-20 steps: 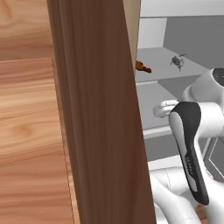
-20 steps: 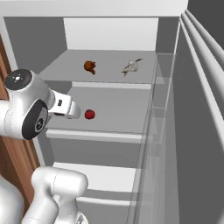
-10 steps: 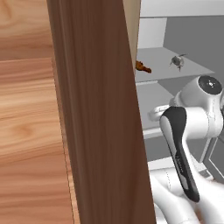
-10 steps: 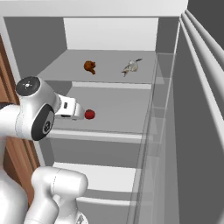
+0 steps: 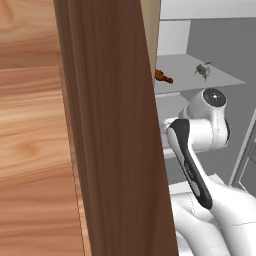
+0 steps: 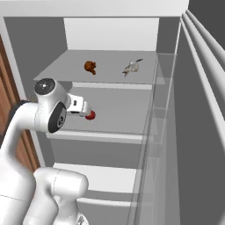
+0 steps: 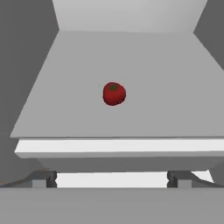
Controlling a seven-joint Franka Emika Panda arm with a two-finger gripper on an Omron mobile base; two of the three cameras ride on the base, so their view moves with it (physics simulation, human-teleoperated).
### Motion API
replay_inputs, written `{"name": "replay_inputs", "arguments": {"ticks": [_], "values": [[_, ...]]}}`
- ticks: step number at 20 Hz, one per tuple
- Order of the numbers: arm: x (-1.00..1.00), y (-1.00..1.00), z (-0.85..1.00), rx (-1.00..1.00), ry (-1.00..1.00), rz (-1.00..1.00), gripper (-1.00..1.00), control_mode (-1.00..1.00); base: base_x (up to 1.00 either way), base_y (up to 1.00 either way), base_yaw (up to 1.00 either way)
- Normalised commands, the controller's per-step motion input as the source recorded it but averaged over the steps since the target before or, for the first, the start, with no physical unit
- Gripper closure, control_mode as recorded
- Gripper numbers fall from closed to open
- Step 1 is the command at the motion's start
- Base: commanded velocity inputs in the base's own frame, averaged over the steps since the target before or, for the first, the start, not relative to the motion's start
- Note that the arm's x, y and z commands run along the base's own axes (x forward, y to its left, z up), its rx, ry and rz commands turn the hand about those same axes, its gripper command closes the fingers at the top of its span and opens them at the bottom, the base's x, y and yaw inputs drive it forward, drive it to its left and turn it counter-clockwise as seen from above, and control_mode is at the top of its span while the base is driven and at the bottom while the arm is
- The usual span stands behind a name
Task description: Gather the avocado and tomato from the fridge and place them on a tray on the dining counter. Then gather the fish and chicken drumstick from the fridge and place them on the other tray.
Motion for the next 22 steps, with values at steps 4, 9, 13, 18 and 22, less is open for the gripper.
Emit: {"name": "replay_inputs", "arguments": {"ticks": [4,9,13,18,22], "values": [[0.6,0.02,-0.47,0.0,0.0,0.0,-1.0,-1.0,0.0,0.0,0.0],[0.5,0.0,-0.29,0.0,0.0,0.0,-1.0,-1.0,0.0,0.0,0.0],[0.44,0.13,-0.17,0.0,0.0,0.0,-1.0,-1.0,0.0,0.0,0.0],[0.44,0.03,-0.13,0.0,0.02,0.0,-1.0,-1.0,0.0,0.0,0.0],[0.4,0.0,-0.08,0.0,0.06,0.0,-1.0,-1.0,0.0,0.0,0.0]]}}
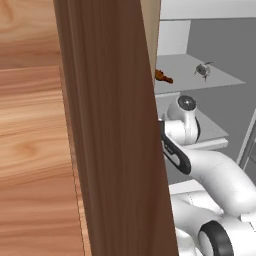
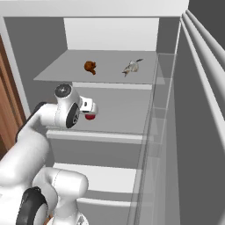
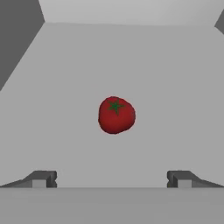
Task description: Gather the avocado and tomato from the fridge and place them on a tray on the dining counter. Then gather the fish and chicken drumstick from the fridge and place them on the other tray.
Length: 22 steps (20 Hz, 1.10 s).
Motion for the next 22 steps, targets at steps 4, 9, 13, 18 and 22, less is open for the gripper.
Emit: {"name": "replay_inputs", "arguments": {"ticks": [4,9,13,18,22], "values": [[0.34,0.0,-0.18,0.0,0.0,0.0,-1.0,-1.0,0.0,0.0,0.0],[0.28,0.0,-0.21,0.0,0.0,0.0,-1.0,-1.0,0.0,0.0,0.0],[0.1,0.0,-0.29,0.0,0.0,0.0,-1.0,-1.0,0.0,0.0,0.0],[0.09,0.0,-0.25,0.0,-0.01,0.0,-1.0,-1.0,0.0,0.0,0.0],[0.27,0.0,-0.17,0.0,-0.05,0.0,-1.0,-1.0,0.0,0.0,0.0]]}}
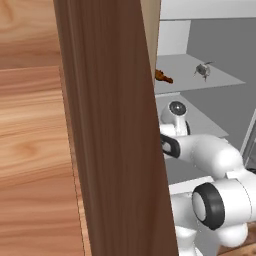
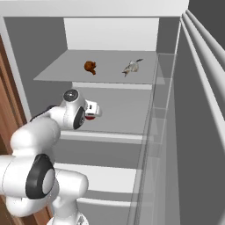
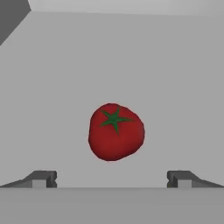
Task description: Gather the avocado and tomato from the fridge and place them on a tray on the dining counter. Then gather the fish and chicken drumstick from the fridge and place them on the other tray.
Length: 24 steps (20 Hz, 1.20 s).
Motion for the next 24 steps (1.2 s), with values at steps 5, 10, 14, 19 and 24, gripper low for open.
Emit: {"name": "replay_inputs", "arguments": {"ticks": [5,10,14,19,24], "values": [[0.24,0.0,-0.18,0.0,-0.03,0.0,-1.0,-1.0,0.0,0.0,0.0],[0.16,0.0,-0.17,0.0,0.0,0.0,-1.0,-1.0,0.0,0.0,0.0],[0.22,0.0,-0.06,0.0,0.0,0.0,-1.0,-1.0,0.0,0.0,0.0],[0.18,0.0,-0.03,0.0,0.0,0.0,-1.0,-1.0,0.0,0.0,0.0],[0.14,0.0,-0.17,0.0,0.03,0.0,-1.0,-1.0,0.0,0.0,0.0]]}}
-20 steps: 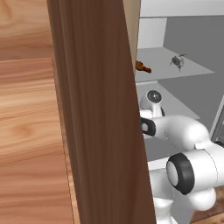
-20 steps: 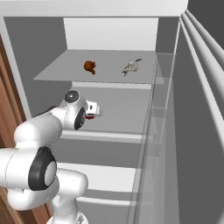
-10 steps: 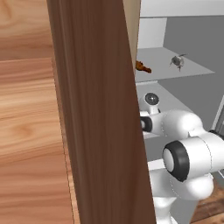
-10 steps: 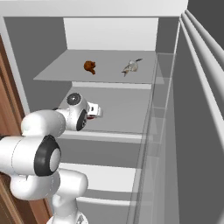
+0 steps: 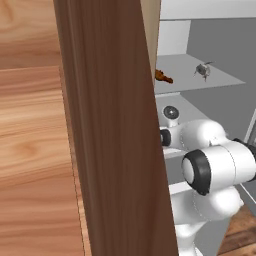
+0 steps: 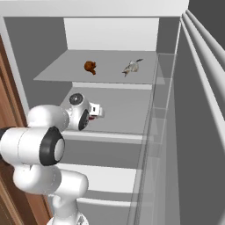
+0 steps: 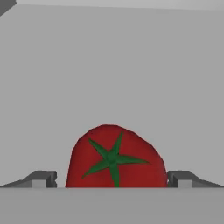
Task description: Gather the avocado and tomato from the fridge and place them on a tray on the dining counter. Then gather the fish and chicken drumstick from the fridge and place them on the other tray.
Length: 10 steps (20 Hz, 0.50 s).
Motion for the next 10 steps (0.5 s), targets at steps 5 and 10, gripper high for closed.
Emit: {"name": "replay_inputs", "arguments": {"ticks": [5,10], "values": [[0.13,0.0,-0.15,0.0,0.0,0.0,-1.0,-1.0,0.0,0.0,0.0],[0.13,0.0,-0.1,0.0,0.0,0.0,1.0,-1.0,0.0,0.0,0.0]]}}
